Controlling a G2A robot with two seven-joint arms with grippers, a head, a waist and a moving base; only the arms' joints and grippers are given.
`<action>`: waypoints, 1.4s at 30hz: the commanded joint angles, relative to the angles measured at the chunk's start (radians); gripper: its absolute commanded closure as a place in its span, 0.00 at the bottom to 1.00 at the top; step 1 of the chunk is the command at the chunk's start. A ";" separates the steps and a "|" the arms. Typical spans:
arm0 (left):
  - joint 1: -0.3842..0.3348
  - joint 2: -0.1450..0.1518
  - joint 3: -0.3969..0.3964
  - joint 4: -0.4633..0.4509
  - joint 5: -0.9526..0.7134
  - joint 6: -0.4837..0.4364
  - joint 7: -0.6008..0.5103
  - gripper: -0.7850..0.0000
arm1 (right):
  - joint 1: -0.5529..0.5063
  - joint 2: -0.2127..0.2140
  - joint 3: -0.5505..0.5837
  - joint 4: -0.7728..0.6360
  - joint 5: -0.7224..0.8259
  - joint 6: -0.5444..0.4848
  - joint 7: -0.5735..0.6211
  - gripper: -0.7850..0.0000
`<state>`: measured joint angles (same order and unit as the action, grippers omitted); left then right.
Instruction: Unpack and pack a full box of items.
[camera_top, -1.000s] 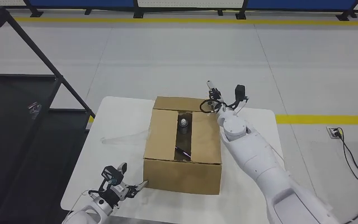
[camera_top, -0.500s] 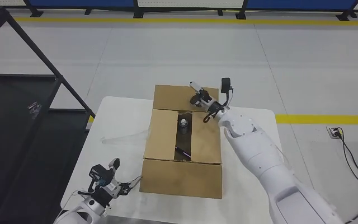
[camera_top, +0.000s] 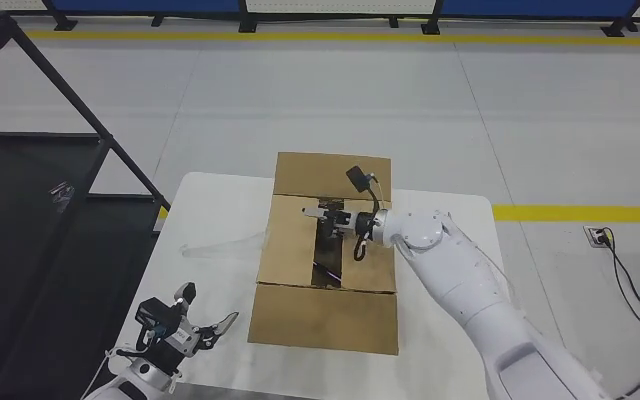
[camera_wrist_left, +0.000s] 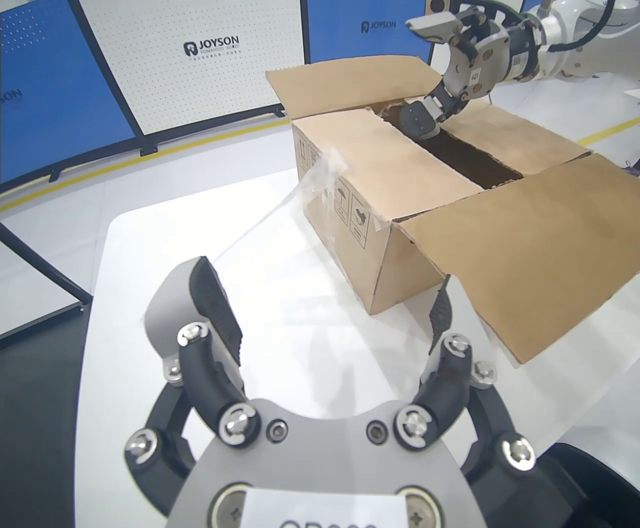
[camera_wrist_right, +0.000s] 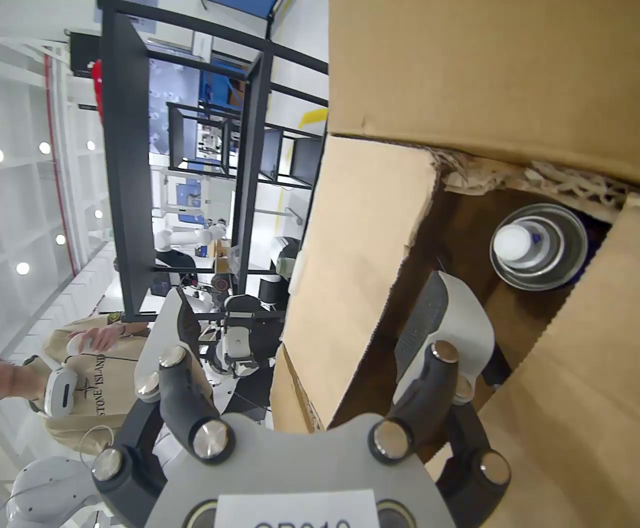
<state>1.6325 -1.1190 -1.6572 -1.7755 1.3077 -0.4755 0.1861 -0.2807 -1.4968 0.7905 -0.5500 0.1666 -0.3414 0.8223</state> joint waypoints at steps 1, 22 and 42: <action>-0.002 0.000 0.004 -0.001 0.000 -0.001 -0.002 0.00 | -0.005 -0.002 -0.002 -0.011 -0.003 0.024 0.013 0.00; -0.010 0.000 0.043 -0.043 0.039 0.013 -0.010 0.00 | 0.023 -0.052 0.075 0.044 0.271 0.030 0.203 0.00; -0.096 -0.015 0.087 -0.057 -0.060 0.166 -0.146 0.00 | 0.047 -0.181 -0.041 -0.043 0.231 0.065 -0.121 0.00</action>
<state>1.5382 -1.1328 -1.5691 -1.8331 1.2555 -0.3195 0.0406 -0.2360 -1.6722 0.7533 -0.5983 0.3977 -0.2764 0.7086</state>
